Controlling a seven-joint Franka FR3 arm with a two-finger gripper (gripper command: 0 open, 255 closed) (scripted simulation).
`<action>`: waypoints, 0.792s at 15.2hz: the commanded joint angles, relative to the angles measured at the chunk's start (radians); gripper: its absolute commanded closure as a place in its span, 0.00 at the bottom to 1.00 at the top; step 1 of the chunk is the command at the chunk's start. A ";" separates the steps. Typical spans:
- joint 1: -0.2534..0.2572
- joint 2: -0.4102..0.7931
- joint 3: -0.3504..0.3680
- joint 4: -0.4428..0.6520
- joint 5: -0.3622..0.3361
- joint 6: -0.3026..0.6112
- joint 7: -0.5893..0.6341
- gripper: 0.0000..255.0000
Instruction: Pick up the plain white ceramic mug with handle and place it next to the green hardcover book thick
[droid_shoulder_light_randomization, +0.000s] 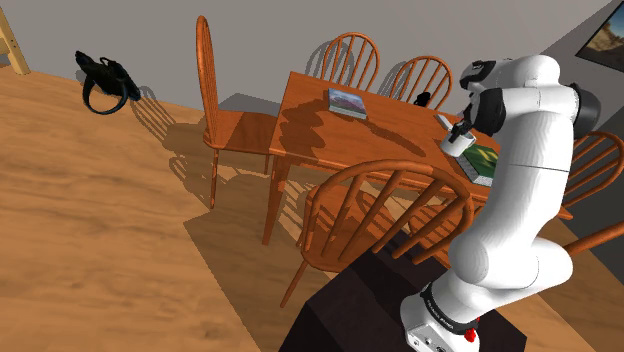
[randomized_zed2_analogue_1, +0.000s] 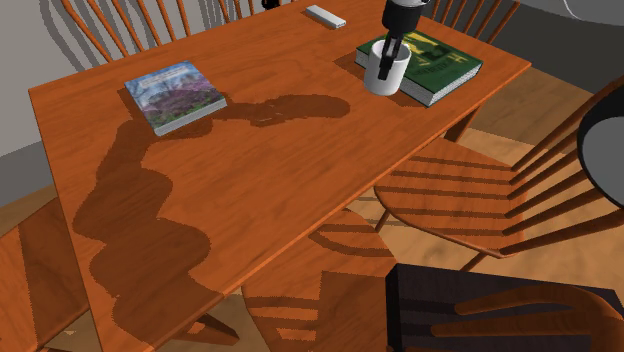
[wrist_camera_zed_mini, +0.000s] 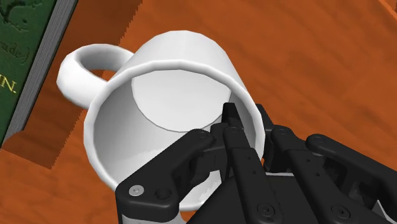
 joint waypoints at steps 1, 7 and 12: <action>0.002 0.007 0.003 -0.015 0.005 0.021 -0.002 1.00; 0.006 0.027 0.013 -0.067 0.021 0.088 -0.016 1.00; 0.005 0.052 0.026 -0.107 0.041 0.149 -0.031 1.00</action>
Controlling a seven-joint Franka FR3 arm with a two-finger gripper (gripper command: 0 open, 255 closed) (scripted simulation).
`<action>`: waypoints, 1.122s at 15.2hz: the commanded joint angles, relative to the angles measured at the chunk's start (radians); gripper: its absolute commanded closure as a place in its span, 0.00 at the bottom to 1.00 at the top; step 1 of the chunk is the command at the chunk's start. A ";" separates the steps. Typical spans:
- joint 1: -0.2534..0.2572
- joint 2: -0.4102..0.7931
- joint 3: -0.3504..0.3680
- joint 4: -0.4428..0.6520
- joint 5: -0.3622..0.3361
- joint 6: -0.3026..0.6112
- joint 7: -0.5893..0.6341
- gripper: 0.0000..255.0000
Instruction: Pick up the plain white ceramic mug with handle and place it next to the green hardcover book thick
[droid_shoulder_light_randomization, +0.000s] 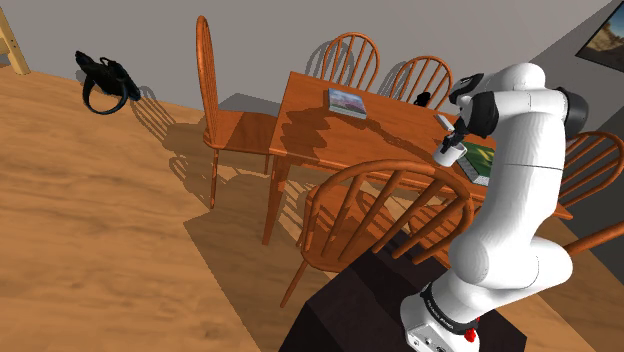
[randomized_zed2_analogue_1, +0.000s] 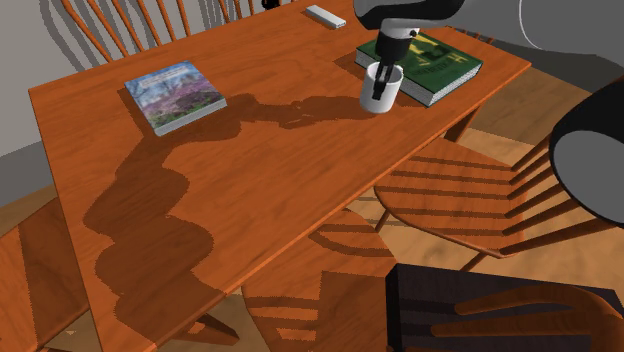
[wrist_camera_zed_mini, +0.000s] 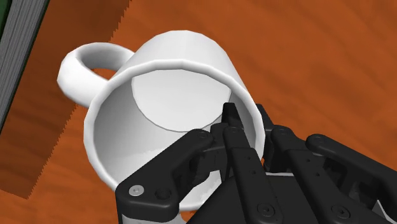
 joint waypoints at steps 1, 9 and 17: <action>0.002 0.005 0.003 -0.019 0.006 0.023 -0.006 1.00; 0.002 0.005 0.003 -0.019 0.006 0.023 -0.006 0.00; 0.004 -0.033 -0.015 0.024 -0.020 -0.052 0.011 0.00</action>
